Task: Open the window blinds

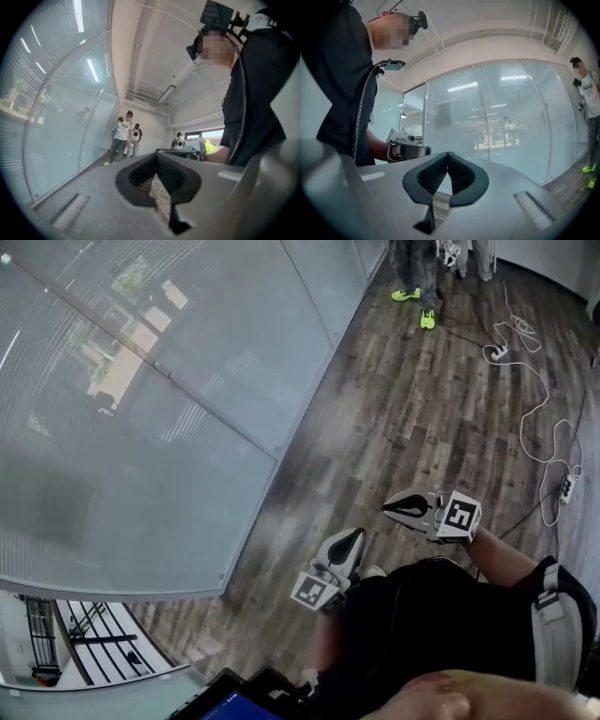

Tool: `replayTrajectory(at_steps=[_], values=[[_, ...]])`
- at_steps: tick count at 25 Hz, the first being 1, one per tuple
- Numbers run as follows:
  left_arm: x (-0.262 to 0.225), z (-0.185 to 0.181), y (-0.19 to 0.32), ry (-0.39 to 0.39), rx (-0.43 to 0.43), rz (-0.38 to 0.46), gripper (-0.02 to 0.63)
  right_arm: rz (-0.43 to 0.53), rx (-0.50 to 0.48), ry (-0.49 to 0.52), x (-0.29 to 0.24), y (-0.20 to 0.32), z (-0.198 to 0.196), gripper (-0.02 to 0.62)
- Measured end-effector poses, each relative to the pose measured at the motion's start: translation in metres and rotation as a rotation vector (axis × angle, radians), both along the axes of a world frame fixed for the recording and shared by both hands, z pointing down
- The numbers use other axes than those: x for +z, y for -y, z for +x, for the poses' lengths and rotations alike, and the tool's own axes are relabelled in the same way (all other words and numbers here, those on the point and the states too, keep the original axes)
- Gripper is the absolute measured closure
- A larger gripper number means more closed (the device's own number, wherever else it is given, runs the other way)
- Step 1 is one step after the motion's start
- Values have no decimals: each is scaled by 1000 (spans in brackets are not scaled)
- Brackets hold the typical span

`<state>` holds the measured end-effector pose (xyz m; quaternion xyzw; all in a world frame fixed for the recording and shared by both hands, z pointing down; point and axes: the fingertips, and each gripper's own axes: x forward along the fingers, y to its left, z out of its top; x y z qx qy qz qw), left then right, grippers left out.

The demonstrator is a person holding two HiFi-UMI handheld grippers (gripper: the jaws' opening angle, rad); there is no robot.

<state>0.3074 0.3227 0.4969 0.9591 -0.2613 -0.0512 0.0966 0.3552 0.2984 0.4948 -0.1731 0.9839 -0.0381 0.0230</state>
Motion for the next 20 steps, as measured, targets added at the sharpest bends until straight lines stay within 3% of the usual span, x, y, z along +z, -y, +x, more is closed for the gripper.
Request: replayTrajectory(at_steps=[14,20], values=[[4,-97,52,-17,62,14,604,-5,65,-36,4,49,-97,589],[15,-135,61,-35,38,-2,604,-16,44,-76,6,61,-134,589]])
